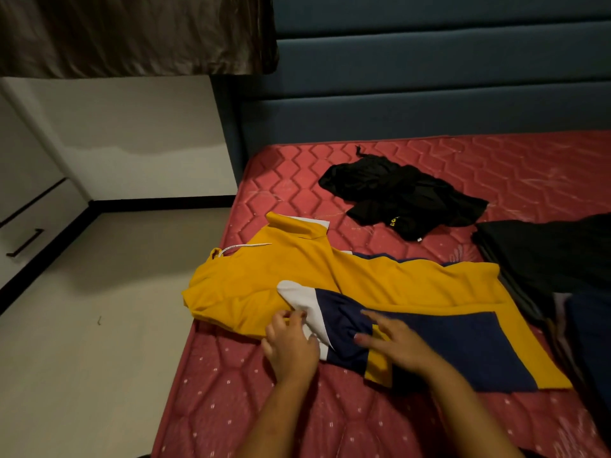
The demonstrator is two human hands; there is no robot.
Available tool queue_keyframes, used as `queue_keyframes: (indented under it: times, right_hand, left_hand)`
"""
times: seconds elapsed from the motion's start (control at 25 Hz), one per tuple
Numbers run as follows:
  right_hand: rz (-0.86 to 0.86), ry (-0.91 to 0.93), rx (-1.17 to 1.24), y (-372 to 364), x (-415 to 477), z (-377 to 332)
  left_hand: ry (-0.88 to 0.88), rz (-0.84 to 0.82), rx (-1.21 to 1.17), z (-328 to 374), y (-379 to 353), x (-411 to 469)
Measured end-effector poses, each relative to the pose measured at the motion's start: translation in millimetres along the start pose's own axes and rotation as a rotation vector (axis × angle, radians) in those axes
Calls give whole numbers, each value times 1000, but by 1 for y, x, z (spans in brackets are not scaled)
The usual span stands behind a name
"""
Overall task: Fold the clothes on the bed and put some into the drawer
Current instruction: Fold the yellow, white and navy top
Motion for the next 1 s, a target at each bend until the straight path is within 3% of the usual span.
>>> queue_keyframes:
  times: [0.04, 0.12, 0.16, 0.28, 0.36, 0.44, 0.52, 0.6, 0.8, 0.92, 1.0]
  right_hand:
    - [-100, -30, -242, -22, 1, 0]
    - [16, -55, -404, -24, 4, -7]
    - [99, -29, -284, -12, 4, -5]
    - [369, -44, 565, 54, -9, 41]
    - [737, -206, 896, 104, -40, 111]
    - [1022, -438, 806, 127, -79, 172]
    - [1169, -622, 703, 128, -106, 204]
    - [1269, -672, 667, 130, -115, 212]
    - [960, -722, 341, 138, -99, 188]
    - [740, -633, 301, 125, -80, 180]
    - [735, -599, 310, 125, -75, 183]
  left_hand:
    - [-89, -21, 5, 12, -8, -3]
    - [-210, -80, -39, 26, -22, -3]
    - [-248, -143, -53, 30, -31, -2]
    - [-319, -279, -46, 24, -54, 4]
    - [-327, -331, -10, 17, -62, 9]
    - [-352, -337, 94, 13, -63, 10]
    - [-346, -289, 209, 13, -61, 12]
    - [-323, -302, 288, 12, -63, 15]
    - [-250, -433, 498, 15, -63, 3]
    - [-367, -434, 547, 53, -62, -27]
    - [-500, -471, 525, 86, -78, -54]
Point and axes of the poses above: each hand's wrist, its own x-axis towards the middle knuckle, its own y-axis out of the back of the hand, z = x × y, the point moved 10 cm from there along x, towards the middle knuckle, and after that the axes turned 10 degrees about y, right-handed, at the moved point
